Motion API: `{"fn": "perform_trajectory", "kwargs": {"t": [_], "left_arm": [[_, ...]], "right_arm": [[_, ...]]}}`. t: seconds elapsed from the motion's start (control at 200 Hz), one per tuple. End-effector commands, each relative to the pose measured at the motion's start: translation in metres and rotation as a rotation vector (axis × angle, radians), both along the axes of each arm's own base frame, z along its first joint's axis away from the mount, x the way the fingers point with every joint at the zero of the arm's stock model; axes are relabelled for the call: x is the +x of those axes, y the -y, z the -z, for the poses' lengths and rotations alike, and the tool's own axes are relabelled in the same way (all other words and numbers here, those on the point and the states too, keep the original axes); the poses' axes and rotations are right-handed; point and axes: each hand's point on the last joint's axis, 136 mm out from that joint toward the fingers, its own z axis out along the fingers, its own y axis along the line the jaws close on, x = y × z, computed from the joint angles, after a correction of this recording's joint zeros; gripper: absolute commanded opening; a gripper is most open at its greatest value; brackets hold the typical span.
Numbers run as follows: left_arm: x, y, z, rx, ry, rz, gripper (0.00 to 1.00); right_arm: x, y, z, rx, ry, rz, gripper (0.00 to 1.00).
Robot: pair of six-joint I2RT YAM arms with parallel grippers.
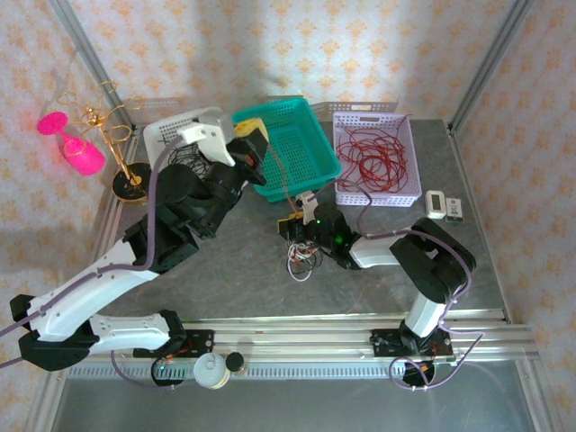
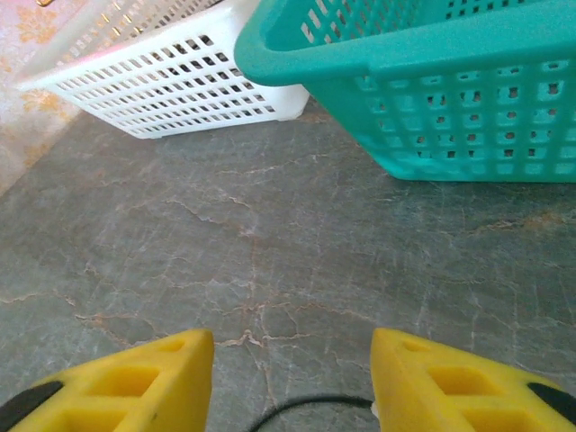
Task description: Untangle the cables
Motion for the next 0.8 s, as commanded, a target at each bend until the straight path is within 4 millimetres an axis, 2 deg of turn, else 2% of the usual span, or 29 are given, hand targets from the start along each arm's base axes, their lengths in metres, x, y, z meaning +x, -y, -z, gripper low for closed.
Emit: {"fn": "perform_trajectory", "kwargs": {"t": [0.0, 0.17, 0.41, 0.491, 0.646, 0.721, 0.796], "left_arm": [[-0.010, -0.003, -0.040, 0.004, 0.096, 0.011, 0.00], [-0.014, -0.003, -0.076, 0.005, 0.175, 0.008, 0.00], [-0.031, -0.018, -0.136, -0.055, 0.325, -0.006, 0.00], [-0.036, -0.021, -0.150, -0.067, 0.368, -0.012, 0.00], [-0.035, -0.022, -0.162, -0.051, 0.402, -0.048, 0.00], [-0.030, -0.020, -0.160, -0.039, 0.391, -0.069, 0.00], [-0.024, -0.015, -0.153, -0.019, 0.370, -0.073, 0.00]], "right_arm": [[0.003, 0.006, 0.014, -0.039, -0.032, 0.046, 0.50], [0.006, 0.005, 0.020, -0.054, -0.047, 0.056, 0.50], [0.010, 0.010, 0.028, -0.090, -0.068, 0.095, 0.51], [0.010, 0.010, 0.033, -0.102, -0.076, 0.094, 0.50], [0.010, 0.011, 0.032, -0.104, -0.076, 0.094, 0.50], [0.009, 0.011, 0.029, -0.100, -0.068, 0.090, 0.51], [0.005, 0.012, 0.016, -0.073, -0.048, 0.079, 0.52]]}}
